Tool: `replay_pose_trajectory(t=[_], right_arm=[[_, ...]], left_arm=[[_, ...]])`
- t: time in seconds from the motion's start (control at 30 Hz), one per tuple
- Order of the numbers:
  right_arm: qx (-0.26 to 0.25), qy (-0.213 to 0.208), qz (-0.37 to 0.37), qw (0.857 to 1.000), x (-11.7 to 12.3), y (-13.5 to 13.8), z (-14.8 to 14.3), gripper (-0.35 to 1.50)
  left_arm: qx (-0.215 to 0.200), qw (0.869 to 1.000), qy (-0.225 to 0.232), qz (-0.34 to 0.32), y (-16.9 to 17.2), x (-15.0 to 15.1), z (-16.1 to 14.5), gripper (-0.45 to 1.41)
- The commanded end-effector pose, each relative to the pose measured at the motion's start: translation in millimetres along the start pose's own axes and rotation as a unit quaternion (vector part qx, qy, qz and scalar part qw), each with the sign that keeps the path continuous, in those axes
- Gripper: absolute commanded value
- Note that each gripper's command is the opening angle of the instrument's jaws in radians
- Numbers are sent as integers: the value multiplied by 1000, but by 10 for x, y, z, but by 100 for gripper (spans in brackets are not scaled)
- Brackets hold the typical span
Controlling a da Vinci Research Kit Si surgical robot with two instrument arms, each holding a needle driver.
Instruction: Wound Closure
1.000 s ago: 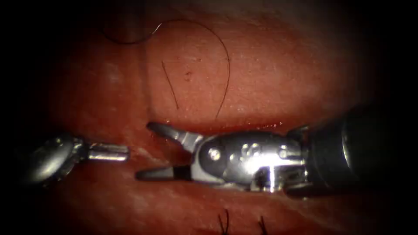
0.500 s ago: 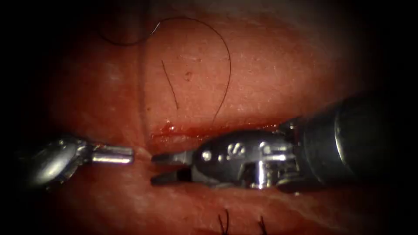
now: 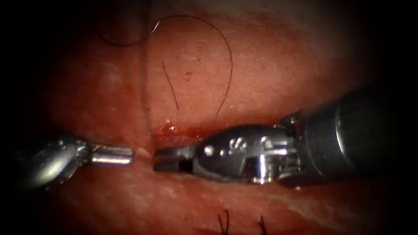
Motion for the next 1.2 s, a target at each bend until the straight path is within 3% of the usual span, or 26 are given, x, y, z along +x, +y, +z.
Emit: replay_pose_trajectory(t=[0.03, 0.2, 0.27, 0.33, 0.37, 0.4, 0.43, 0.9, 1.0, 1.03, 1.07, 1.1, 1.13, 1.2], right_arm=[[2, -4, -1, 1000, -10, -5, 13, 57], [0, -9, -3, 1000, -14, -5, 23, 86], [0, -10, -4, 1000, -15, -5, 26, 84], [0, -13, -5, 1000, -16, -5, 28, 73], [0, -15, -5, 1000, -17, -5, 29, 52], [3, -15, -5, 1000, -17, -5, 29, -8], [7, -15, -5, 1000, -17, -5, 28, -35], [-4, -1, -10, 1000, -17, -1, 14, -35], [-10, 4, -10, 1000, -21, -1, 10, -35], [-11, 5, -10, 1000, -23, -1, 8, -35], [-12, 5, -9, 1000, -25, -1, 5, -35], [-13, 5, -9, 1000, -27, -1, 3, -35], [-13, 6, -9, 1000, -27, -1, 2, -35], [-14, 7, -8, 1000, -29, 1, 1, -35]], left_arm=[[-1, 1000, 1, -2, 1, -7, 7, -45], [-1, 1000, 1, -3, 1, -5, 8, -45], [-1, 1000, 1, -3, 1, -5, 8, -45], [-1, 1000, 1, -3, 1, -5, 9, -45], [-2, 1000, 1, -3, 1, -5, 9, -45], [-2, 1000, 1, -3, 1, -5, 9, -45], [-2, 1000, 1, -3, 1, -5, 10, -45], [6, 1000, -1, -8, -5, 5, 9, -45], [16, 1000, 0, -9, -6, 7, 8, -23], [17, 1000, 0, -9, -6, 7, 8, 4], [27, 1000, -2, -9, -5, 6, 8, 42], [36, 999, -3, -8, -5, 5, 8, 66], [42, 999, -5, -5, -4, 5, 7, 76], [44, 999, -20, -5, -3, 5, 6, 79]])
